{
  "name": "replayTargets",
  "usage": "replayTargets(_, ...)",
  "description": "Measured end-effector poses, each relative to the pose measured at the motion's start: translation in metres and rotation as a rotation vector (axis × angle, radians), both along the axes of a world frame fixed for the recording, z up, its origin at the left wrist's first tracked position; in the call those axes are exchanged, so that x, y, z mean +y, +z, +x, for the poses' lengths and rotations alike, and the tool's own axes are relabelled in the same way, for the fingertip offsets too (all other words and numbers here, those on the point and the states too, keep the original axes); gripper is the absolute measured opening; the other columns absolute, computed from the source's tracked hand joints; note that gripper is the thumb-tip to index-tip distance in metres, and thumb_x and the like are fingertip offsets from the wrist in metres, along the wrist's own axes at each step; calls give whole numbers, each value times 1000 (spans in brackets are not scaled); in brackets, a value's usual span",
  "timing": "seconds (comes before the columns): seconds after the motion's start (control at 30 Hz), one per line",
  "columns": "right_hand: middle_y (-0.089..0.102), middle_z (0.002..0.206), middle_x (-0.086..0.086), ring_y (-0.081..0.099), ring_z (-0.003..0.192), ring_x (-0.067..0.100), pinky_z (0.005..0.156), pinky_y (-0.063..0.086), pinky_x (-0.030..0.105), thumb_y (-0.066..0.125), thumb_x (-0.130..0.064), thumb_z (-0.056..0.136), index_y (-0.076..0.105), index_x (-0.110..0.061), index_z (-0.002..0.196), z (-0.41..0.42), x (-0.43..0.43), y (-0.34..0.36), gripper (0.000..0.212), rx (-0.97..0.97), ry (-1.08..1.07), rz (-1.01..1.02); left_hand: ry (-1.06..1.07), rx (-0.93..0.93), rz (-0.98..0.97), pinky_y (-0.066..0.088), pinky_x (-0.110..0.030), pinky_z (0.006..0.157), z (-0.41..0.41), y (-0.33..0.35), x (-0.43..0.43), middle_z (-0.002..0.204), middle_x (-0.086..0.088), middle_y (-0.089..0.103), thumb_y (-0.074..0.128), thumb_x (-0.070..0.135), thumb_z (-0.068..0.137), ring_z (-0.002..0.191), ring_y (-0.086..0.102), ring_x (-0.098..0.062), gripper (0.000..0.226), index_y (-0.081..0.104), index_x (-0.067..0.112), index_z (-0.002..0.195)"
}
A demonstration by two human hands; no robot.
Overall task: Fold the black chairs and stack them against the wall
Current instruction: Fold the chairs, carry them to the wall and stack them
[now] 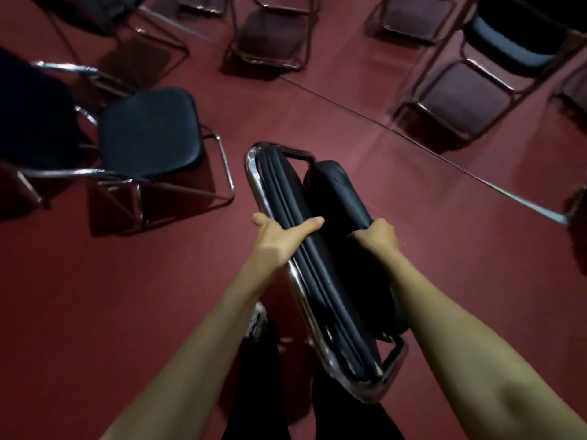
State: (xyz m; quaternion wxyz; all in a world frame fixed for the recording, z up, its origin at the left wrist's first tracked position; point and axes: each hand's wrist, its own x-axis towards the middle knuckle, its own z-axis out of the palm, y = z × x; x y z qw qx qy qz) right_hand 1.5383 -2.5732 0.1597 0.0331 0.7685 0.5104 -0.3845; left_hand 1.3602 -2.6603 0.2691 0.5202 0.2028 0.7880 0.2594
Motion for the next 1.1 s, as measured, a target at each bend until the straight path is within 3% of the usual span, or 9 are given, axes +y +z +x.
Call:
replayTargets(0.13, 65, 108, 18, 64, 95, 35, 77, 52, 37, 62, -21, 80, 61, -3, 111, -4, -16, 7, 36, -98, 274, 34, 256, -59, 54, 41, -41, 106, 26, 6, -45, 138, -8, 48, 82, 58, 62, 124, 50, -26, 112, 22, 5, 140)
replayTargets(0.27, 64, 110, 18, 62, 101, 36, 76, 47, 35, 57, -18, 86, 61, -3, 114, -25, -41, 18, 32, -206, 577, 60, 586, -115, 162, 54, -42, 91, 43, 0, -107, 111, -1, 67, 91, 60, 42, 99, 67, -18, 95, 52, 13, 115)
replayTargets(0.3, 64, 110, 18, 62, 101, 36, 74, 45, 34, 56, -16, 86, 61, -3, 115, -32, -49, 20, 32, -211, 651, 55, 648, -122, 185, 57, -41, 85, 45, 0, -122, 104, -1, 71, 92, 57, 42, 92, 70, -16, 88, 57, 14, 111)
replayTargets(0.37, 65, 109, 16, 63, 101, 35, 73, 43, 32, 55, -15, 86, 62, -4, 116, -50, -70, 24, 32, -212, 787, 46, 765, -145, 233, 59, -34, 73, 48, 10, -156, 91, 3, 74, 92, 36, 57, 80, 72, -10, 52, 63, 20, 98)
replayTargets(0.47, 66, 110, 15, 64, 101, 34, 75, 46, 33, 54, -18, 86, 62, -7, 115, -87, -110, 33, 33, -199, 1031, 54, 904, -168, 313, 59, -36, 73, 43, 21, -209, 86, 5, 75, 86, 18, 70, 79, 73, -9, 26, 66, 24, 87)
replayTargets(0.63, 65, 113, 16, 62, 104, 34, 78, 47, 33, 53, -20, 88, 63, -9, 113, -170, -217, 60, 30, -154, 1424, 62, 1207, -178, 472, 51, -15, 54, 21, 51, -326, 89, 7, 76, 78, 23, 78, 79, 72, -7, 21, 68, 24, 96)
replayTargets(0.73, 64, 114, 17, 62, 104, 34, 82, 48, 35, 52, -19, 89, 63, -7, 114, -221, -310, 76, 30, -106, 1613, 82, 1366, -145, 549, 52, -20, 59, 11, 68, -412, 92, 7, 76, 74, 27, 81, 82, 72, -7, 20, 69, 23, 100)
replayTargets(0.9, 64, 114, 19, 62, 104, 33, 79, 47, 33, 51, -18, 90, 62, -3, 114, -289, -487, 100, 31, -24, 1926, 146, 1630, -41, 639, 50, -24, 49, 8, 92, -566, 91, 3, 76, 76, 33, 78, 83, 73, -16, 26, 69, 24, 102)
replayTargets(1.1, 65, 110, 21, 64, 98, 33, 69, 42, 29, 54, -16, 88, 62, 1, 111, -345, -696, 134, 30, 107, 2265, 178, 1883, 184, 792, 58, -32, 73, 8, 123, -720, 103, 1, 75, 74, 24, 81, 94, 72, -16, 34, 66, 20, 114)
